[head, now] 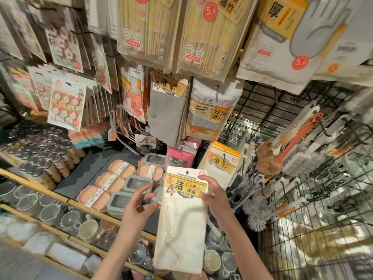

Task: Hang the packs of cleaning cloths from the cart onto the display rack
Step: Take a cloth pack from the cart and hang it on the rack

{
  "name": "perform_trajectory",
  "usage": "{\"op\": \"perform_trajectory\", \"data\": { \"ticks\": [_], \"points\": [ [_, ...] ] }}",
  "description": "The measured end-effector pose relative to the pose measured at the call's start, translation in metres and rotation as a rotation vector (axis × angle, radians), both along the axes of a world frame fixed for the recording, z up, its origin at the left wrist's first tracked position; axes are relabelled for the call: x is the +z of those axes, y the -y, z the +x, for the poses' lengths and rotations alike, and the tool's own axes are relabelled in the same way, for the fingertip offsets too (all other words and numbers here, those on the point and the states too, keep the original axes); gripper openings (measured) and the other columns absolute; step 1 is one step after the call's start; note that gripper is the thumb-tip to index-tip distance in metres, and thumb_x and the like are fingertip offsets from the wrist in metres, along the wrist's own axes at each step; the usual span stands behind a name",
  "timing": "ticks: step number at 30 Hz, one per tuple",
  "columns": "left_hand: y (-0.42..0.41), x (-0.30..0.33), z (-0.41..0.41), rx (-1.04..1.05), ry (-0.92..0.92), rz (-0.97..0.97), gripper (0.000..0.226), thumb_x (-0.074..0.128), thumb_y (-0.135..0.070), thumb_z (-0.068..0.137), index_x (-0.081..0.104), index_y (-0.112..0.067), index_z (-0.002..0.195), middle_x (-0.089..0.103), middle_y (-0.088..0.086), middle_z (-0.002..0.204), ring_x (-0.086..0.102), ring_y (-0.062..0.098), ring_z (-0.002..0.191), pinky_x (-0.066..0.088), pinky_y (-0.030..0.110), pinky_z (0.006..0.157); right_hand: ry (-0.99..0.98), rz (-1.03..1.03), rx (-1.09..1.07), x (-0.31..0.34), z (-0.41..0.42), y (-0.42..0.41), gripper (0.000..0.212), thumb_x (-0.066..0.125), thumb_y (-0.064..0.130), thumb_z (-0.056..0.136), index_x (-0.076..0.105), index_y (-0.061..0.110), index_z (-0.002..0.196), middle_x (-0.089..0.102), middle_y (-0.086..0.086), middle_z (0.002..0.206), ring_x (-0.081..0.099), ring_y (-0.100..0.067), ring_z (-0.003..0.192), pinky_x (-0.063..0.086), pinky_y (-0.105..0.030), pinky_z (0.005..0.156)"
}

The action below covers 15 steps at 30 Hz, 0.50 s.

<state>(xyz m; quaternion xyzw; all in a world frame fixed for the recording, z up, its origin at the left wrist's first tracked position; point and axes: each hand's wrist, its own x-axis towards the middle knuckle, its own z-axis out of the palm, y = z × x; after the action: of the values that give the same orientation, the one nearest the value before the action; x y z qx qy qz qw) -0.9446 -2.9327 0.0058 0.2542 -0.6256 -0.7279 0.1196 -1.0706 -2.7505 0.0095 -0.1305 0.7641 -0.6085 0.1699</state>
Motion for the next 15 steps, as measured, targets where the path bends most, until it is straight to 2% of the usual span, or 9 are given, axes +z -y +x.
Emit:
{"op": "perform_trajectory", "data": {
  "ticks": [2,3,5,7,9,11,13,15],
  "points": [
    [0.003,-0.002,-0.001,-0.039,0.011,-0.023,0.037,0.061,-0.001,0.089,0.059,-0.023,0.119,0.064,0.003,0.105,0.061,0.025,0.084,0.056,0.022,0.065,0.008,-0.025,-0.074,-0.006,-0.005,-0.016,0.042,0.052,-0.012,0.087,0.059,0.023,0.109,0.053,0.006,0.125,0.054,0.014,0.1,0.042,-0.004,0.075],
    [0.005,-0.003,-0.002,-0.057,0.012,-0.035,0.036,0.061,-0.002,0.089,0.06,-0.022,0.118,0.064,0.003,0.105,0.061,0.025,0.085,0.055,0.021,0.065,0.005,-0.035,-0.104,-0.008,-0.009,-0.024,0.041,0.053,-0.01,0.087,0.059,0.024,0.107,0.052,0.005,0.126,0.055,0.013,0.1,0.045,-0.008,0.077],
    [0.006,-0.004,-0.004,-0.073,0.004,-0.042,0.031,0.06,-0.001,0.09,0.061,-0.021,0.114,0.065,0.004,0.101,0.06,0.026,0.083,0.053,0.019,0.062,-0.008,-0.029,-0.158,-0.009,-0.018,-0.037,0.036,0.055,-0.007,0.089,0.06,0.025,0.106,0.05,0.007,0.129,0.051,0.0,0.113,0.047,-0.014,0.081],
    [0.007,-0.007,-0.006,-0.075,0.004,-0.046,0.027,0.06,0.0,0.09,0.062,-0.02,0.109,0.064,0.007,0.097,0.057,0.025,0.081,0.05,0.018,0.06,-0.013,-0.023,-0.224,-0.01,-0.029,-0.048,0.032,0.054,-0.004,0.09,0.06,0.022,0.108,0.048,0.009,0.131,0.046,-0.009,0.117,0.047,-0.008,0.074],
    [0.006,-0.009,-0.008,-0.086,0.003,-0.053,0.026,0.06,0.0,0.09,0.063,-0.018,0.107,0.064,0.007,0.093,0.056,0.025,0.08,0.05,0.024,0.064,-0.013,-0.045,-0.297,-0.012,-0.041,-0.058,0.033,0.054,-0.006,0.09,0.059,0.022,0.108,0.047,0.008,0.132,0.045,-0.013,0.12,0.047,-0.01,0.074],
    [0.006,-0.01,-0.009,-0.095,-0.002,-0.06,0.025,0.06,0.0,0.089,0.064,-0.019,0.106,0.064,0.006,0.092,0.057,0.024,0.081,0.049,0.031,0.07,-0.025,-0.047,-0.343,-0.014,-0.054,-0.065,0.035,0.055,-0.006,0.089,0.06,0.024,0.106,0.046,0.009,0.132,0.043,-0.014,0.125,0.046,-0.02,0.083],
    [0.007,-0.011,-0.011,-0.091,-0.005,-0.053,0.024,0.06,0.0,0.089,0.064,-0.018,0.105,0.065,0.005,0.09,0.058,0.021,0.081,0.049,0.032,0.071,-0.022,-0.026,-0.364,-0.017,-0.067,-0.068,0.038,0.053,-0.008,0.089,0.06,0.024,0.107,0.045,0.009,0.133,0.04,-0.016,0.128,0.044,-0.025,0.086],
    [0.008,-0.013,-0.013,-0.085,-0.007,-0.048,0.024,0.06,-0.001,0.089,0.065,-0.017,0.105,0.066,0.008,0.092,0.059,0.022,0.083,0.05,0.031,0.071,-0.006,0.0,-0.375,-0.019,-0.078,-0.066,0.041,0.051,-0.012,0.088,0.06,0.023,0.109,0.044,0.006,0.138,0.038,-0.018,0.13,0.044,-0.025,0.084]
  ]
}}
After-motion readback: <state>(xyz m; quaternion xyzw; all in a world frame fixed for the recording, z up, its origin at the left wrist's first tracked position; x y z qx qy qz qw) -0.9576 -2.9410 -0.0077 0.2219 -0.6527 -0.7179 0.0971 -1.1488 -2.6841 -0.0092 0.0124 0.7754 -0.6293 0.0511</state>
